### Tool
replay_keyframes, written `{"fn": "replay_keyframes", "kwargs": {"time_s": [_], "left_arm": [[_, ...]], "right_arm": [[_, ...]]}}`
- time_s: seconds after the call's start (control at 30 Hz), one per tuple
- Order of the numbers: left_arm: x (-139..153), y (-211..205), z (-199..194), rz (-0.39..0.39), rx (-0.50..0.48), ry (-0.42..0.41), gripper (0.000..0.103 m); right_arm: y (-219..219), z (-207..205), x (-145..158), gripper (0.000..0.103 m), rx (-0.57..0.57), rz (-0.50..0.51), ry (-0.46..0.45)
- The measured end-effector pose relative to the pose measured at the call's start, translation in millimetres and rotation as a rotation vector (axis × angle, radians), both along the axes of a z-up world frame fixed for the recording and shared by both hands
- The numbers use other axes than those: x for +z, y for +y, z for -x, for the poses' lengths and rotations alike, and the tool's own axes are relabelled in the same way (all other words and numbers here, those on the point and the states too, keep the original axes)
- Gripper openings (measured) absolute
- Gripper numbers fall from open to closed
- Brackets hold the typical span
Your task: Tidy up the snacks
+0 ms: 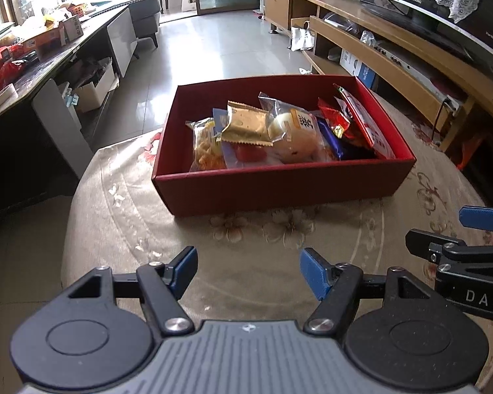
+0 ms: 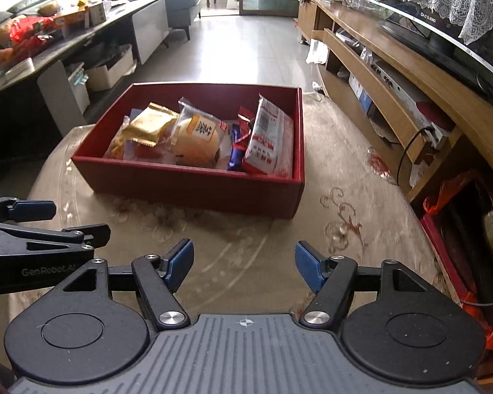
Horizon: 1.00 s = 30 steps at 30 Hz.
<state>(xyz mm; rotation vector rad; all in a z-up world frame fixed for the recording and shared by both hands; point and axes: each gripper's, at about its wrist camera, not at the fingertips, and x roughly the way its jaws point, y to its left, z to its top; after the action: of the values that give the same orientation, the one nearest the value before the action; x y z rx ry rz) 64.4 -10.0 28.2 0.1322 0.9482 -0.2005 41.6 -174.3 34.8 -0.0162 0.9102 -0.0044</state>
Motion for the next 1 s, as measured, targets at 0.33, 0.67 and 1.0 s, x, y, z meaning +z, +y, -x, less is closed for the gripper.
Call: {"fn": "replay_keyframes", "kwargs": {"time_s": [0.33,0.67,1.0], "left_arm": [[-9,7,30,-0.024,-0.016,0.003,0.069],[-17,8,57,-0.073,-0.043,0.007,0.069],[-23,11,87,-0.103,-0.074,0.025,0.069]], "right_arm": [[15,32,-9,0.075,0.016,0.049,-0.008],[25,50,-13,0.077,0.032,0.074,-0.001],[40,77,-26,0.077,0.064,0.104,0.068]]}}
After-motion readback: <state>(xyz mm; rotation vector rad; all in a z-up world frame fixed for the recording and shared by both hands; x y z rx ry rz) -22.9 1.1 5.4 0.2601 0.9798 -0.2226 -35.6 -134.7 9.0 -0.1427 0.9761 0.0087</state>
